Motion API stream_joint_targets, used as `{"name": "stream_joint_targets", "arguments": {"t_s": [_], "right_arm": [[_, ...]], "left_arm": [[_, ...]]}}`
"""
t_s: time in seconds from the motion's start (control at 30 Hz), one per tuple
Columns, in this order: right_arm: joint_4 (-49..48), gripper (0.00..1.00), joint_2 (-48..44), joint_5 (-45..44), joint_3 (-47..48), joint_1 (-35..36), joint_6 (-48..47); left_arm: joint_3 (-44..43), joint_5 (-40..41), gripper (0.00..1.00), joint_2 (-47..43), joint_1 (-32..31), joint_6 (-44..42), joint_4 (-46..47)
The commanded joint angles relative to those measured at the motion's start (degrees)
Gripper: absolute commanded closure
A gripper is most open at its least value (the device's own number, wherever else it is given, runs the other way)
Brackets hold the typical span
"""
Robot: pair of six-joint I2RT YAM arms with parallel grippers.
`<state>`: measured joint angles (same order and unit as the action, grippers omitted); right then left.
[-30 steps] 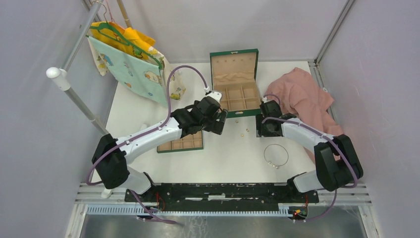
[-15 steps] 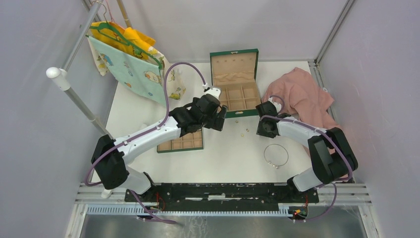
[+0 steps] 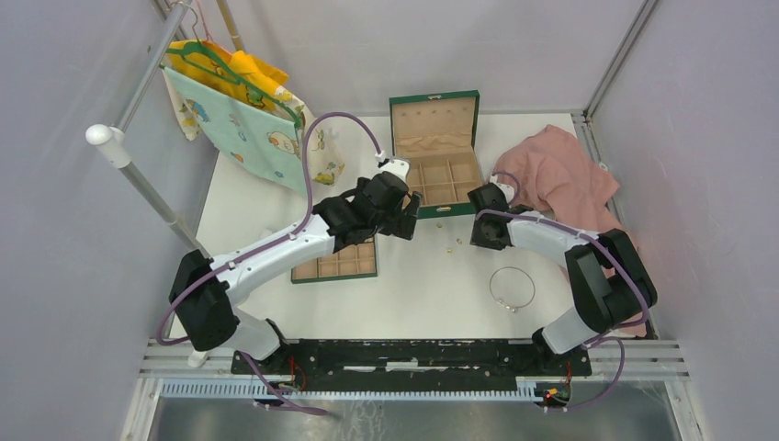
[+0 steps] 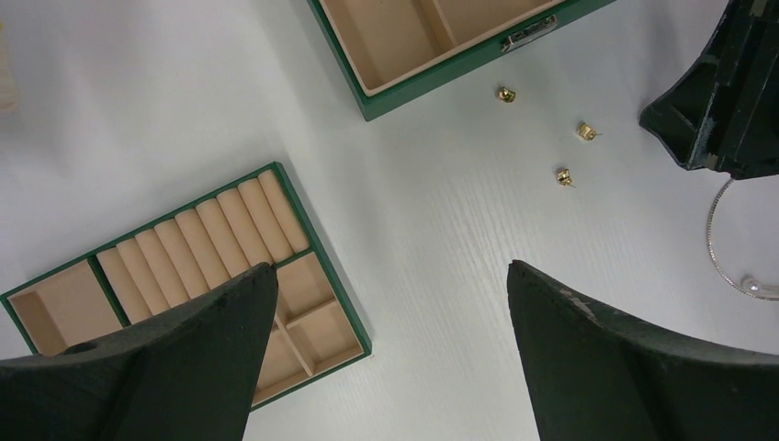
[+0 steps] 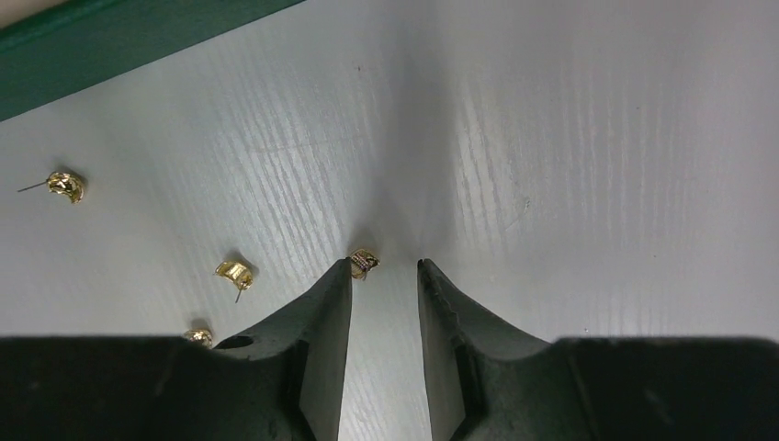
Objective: Organize the mixed jewelry
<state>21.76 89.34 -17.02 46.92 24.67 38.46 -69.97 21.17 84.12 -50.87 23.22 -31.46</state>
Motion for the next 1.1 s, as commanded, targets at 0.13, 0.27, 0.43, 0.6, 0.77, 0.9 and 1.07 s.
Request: {"name": "stream_joint_targets", "arguments": {"t_s": [0.13,0.27,0.43,0.6,0.77,0.9,1.07], "right_arm": [[-0.55,0.64,-0.55,-0.16,3.62,0.57,-1.21],[-0.53,0.63,0.51,0.38,4.01,0.73,-0.74],[0.79,0.62,2.29,0.15,4.63,0.73,2.42],[3.94,0.62,4.30,-0.61,5.91,0.89,7.01],[5.03,0.62,3.92,-1.01,5.77,0.99,10.31],[6.63,0.64,4.14,-1.61,6.17,0.95,11.29],[6.85,0.65,2.76,-1.30,4.36,0.99,11.20]], "left_arm": [[-2.86,2.19,0.00,-0.55,-0.04,-2.68,0.73],[-2.89,2.52,0.00,-0.61,-0.02,-3.24,0.70],[-2.89,2.39,0.00,-0.66,-0.02,-3.44,0.36],[-2.82,2.76,0.00,-0.70,-0.04,-3.79,0.02],[-2.56,2.83,0.00,-0.92,-0.10,-3.80,-0.37],[-2.43,2.87,0.00,-1.17,-0.02,-3.71,-0.80],[-2.12,2.89,0.00,-1.56,0.00,-3.75,-1.06]]}}
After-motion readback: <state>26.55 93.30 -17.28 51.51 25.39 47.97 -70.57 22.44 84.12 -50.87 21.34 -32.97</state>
